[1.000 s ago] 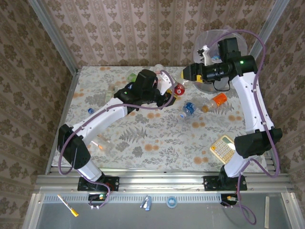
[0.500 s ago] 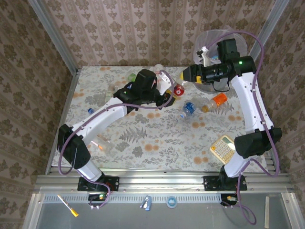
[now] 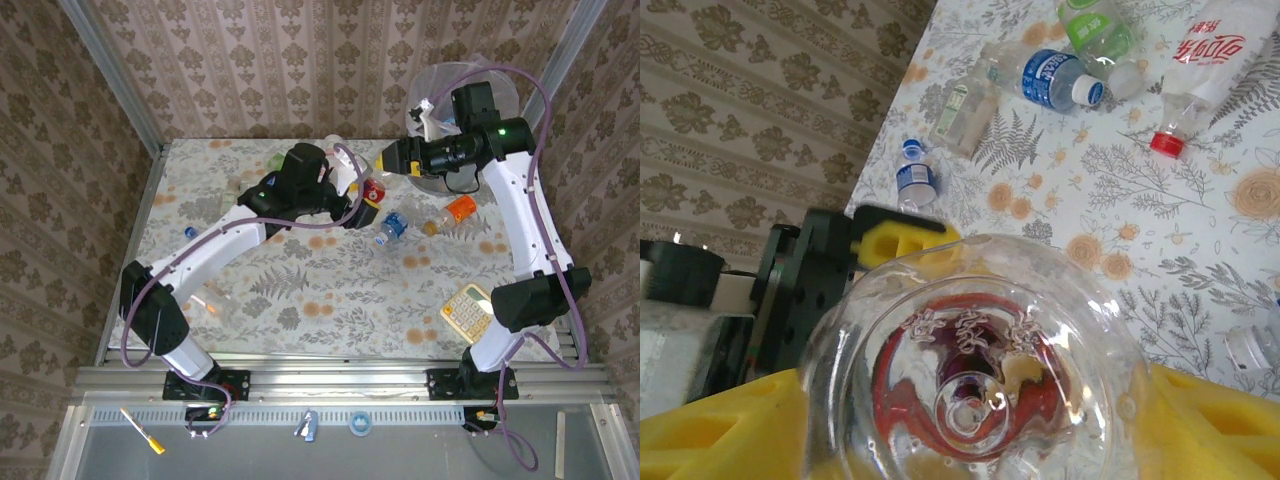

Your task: Throw the plastic bottles in the bin

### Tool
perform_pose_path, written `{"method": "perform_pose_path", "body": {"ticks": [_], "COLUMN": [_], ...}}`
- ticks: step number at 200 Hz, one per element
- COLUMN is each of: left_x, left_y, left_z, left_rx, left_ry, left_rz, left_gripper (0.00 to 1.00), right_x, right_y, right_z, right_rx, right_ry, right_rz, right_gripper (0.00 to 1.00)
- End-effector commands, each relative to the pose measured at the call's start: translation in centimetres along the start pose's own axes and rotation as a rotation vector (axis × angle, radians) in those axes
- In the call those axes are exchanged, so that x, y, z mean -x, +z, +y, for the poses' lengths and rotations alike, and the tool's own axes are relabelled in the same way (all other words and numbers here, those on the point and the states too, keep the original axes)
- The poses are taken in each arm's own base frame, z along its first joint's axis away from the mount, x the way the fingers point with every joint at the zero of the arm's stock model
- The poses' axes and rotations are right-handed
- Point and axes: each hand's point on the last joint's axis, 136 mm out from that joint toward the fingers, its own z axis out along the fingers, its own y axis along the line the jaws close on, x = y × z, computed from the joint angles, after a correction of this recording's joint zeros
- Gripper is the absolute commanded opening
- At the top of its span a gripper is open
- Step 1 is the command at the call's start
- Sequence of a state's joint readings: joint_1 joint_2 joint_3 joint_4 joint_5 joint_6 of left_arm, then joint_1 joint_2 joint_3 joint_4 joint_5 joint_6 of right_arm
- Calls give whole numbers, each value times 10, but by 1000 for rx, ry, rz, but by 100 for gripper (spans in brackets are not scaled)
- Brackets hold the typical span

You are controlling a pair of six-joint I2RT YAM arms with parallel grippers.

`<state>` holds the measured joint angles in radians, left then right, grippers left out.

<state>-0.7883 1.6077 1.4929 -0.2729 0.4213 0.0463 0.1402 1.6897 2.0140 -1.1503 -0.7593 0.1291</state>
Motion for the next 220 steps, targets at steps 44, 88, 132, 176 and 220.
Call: {"method": "perform_pose_path", "body": {"ticks": [44, 88, 132, 176, 220], "left_x": [16, 15, 16, 12, 7], "left_y": [-22, -25, -26, -27, -27], "left_z": [9, 12, 16, 20, 24], "left_rx": [31, 45, 58, 78, 103], "left_ry": [-13, -13, -11, -16, -21], "left_rz": [-94, -95, -100, -93, -88], "left_gripper": [100, 100, 100, 100, 100], "right_x": [17, 28, 75, 121, 116], "right_y": [-21, -32, -101, -203, -291], "right_z": [-3, -6, -27, 1, 45], "right_rx": [-77, -141, -513, -741, -819], "right_ry": [-33, -44, -141, -297, -413], "right_rz": [-94, -148, -412, -897, -1395], "right_gripper": [45, 39, 34, 34, 26]}}
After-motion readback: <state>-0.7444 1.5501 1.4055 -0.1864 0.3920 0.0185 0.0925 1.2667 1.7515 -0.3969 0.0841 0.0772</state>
